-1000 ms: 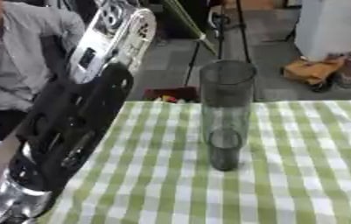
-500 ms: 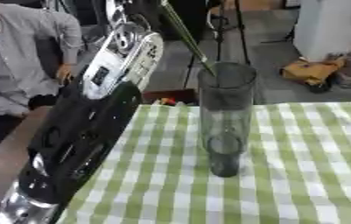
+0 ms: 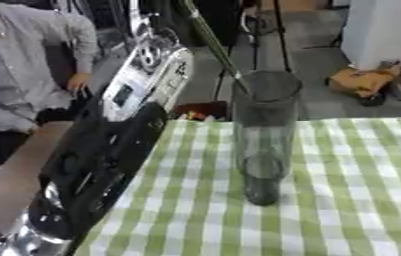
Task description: Arrange flowers into the vase.
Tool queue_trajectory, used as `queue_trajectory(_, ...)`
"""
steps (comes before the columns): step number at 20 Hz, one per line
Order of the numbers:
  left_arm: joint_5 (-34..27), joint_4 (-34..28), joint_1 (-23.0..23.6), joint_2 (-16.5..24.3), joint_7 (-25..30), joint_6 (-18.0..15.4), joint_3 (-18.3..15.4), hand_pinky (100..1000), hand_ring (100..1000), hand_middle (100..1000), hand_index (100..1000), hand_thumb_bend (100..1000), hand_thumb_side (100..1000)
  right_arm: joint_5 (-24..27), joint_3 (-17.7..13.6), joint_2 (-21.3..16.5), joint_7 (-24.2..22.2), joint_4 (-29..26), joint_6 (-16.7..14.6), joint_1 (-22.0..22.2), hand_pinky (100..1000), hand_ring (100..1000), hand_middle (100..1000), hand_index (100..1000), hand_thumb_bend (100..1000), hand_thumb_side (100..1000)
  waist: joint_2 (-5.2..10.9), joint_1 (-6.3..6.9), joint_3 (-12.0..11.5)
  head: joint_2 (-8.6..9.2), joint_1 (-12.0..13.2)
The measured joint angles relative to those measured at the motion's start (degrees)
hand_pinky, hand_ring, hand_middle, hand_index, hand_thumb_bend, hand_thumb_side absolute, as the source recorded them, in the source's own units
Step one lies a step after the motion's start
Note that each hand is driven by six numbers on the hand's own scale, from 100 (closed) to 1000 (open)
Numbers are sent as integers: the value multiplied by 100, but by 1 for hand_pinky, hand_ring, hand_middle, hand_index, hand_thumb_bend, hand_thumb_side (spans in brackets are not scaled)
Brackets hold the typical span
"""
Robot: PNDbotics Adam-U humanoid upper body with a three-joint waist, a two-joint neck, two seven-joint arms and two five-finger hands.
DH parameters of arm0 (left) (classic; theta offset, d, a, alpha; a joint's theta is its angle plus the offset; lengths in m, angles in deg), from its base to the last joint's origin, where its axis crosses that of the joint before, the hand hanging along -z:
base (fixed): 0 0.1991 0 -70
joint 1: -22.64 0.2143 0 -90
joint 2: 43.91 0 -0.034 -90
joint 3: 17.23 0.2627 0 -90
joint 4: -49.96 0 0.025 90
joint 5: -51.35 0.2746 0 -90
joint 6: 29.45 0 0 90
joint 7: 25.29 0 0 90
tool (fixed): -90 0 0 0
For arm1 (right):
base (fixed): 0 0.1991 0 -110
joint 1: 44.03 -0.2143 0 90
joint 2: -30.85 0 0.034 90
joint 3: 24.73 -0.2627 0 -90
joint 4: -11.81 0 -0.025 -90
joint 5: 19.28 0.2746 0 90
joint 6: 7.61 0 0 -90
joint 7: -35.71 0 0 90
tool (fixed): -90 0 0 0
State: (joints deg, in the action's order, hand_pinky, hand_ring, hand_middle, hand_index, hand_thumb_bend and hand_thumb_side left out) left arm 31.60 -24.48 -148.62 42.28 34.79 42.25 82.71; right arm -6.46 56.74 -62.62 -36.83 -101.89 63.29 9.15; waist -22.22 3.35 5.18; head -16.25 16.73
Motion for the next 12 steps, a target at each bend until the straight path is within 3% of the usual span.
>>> queue_trajectory(5,-40,-134,5,2,111,-27,0,100,100,100,100,157,802,11,-28,0,2,0,16,0,753,830,826,855,100,1000,-41,-3,8,27,-17)
queue_trajectory(11,113,-164,46,2,298,-25,4,100,100,100,100,247,774,40,-30,1,-3,0,26,0,752,829,825,856,100,1000,-83,-2,29,52,-21)
queue_trajectory(12,163,-164,60,2,322,-24,4,100,100,100,100,297,762,42,-31,1,-4,0,28,0,752,829,825,856,100,1000,-94,1,32,67,-21)
